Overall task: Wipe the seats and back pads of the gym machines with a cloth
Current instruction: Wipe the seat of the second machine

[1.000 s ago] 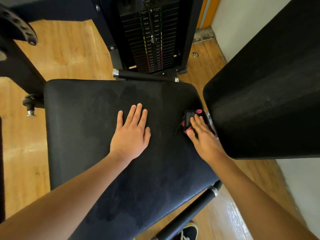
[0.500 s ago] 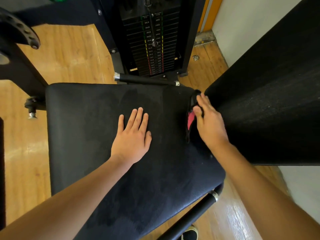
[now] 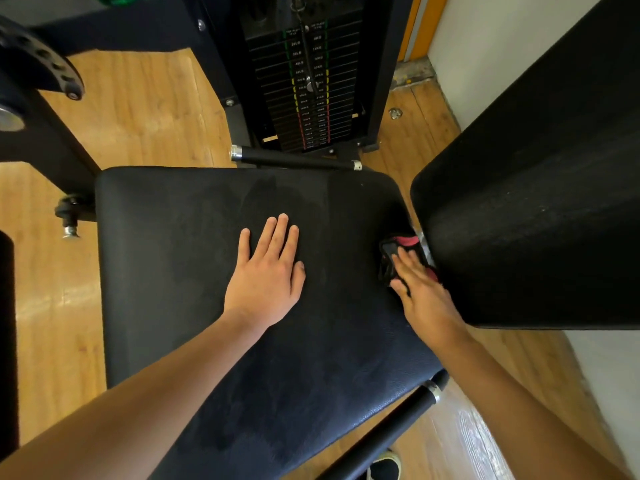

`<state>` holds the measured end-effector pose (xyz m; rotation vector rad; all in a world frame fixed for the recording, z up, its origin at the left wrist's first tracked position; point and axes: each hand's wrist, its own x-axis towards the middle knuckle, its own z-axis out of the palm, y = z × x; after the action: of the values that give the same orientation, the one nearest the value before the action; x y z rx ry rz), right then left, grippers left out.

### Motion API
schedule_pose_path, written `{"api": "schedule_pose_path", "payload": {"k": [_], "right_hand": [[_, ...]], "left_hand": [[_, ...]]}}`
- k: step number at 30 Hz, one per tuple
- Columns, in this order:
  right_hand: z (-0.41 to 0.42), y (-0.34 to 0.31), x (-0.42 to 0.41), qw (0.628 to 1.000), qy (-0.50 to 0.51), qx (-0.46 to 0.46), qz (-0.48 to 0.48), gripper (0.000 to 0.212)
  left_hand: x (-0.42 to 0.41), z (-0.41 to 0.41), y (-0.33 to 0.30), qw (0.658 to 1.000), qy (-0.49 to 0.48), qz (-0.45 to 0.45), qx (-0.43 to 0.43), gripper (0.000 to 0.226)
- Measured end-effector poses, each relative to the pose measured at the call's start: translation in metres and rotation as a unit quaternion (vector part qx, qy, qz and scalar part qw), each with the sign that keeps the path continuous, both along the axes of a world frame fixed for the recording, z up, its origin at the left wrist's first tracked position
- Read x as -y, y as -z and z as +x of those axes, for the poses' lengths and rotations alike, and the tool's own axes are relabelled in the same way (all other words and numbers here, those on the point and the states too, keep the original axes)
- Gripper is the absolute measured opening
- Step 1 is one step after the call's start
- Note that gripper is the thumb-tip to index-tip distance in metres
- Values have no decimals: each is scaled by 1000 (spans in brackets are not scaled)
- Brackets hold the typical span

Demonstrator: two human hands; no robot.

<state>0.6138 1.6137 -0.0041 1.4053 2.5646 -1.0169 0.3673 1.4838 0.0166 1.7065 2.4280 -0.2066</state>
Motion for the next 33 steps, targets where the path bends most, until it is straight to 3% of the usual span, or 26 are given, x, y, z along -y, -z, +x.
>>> {"api": "schedule_pose_path", "payload": {"k": [4, 7, 13, 18, 23, 29, 33], "right_hand": [[29, -8, 51, 1000, 23, -10, 7, 52], [45, -11, 76, 998, 40, -30, -41, 49], [18, -26, 30, 990, 109, -94, 1, 44], [19, -3, 28, 1000, 28, 3, 5, 47], [43, -7, 61, 999, 48, 25, 0, 48], [43, -20, 109, 992, 122, -12, -40, 48], [50, -42, 93, 991, 113, 24, -66, 42]], "left_hand": [[0, 0, 0, 1000, 1, 1, 1, 66], [0, 0, -1, 1000, -2, 1, 3, 66], [0, 1, -2, 1000, -4, -2, 5, 68], [0, 1, -3, 1000, -5, -3, 10, 63], [0, 1, -3, 1000, -5, 2, 17, 63], [0, 0, -4, 1000, -3, -8, 14, 63], [1, -1, -5, 1000, 0, -4, 15, 63]]}}
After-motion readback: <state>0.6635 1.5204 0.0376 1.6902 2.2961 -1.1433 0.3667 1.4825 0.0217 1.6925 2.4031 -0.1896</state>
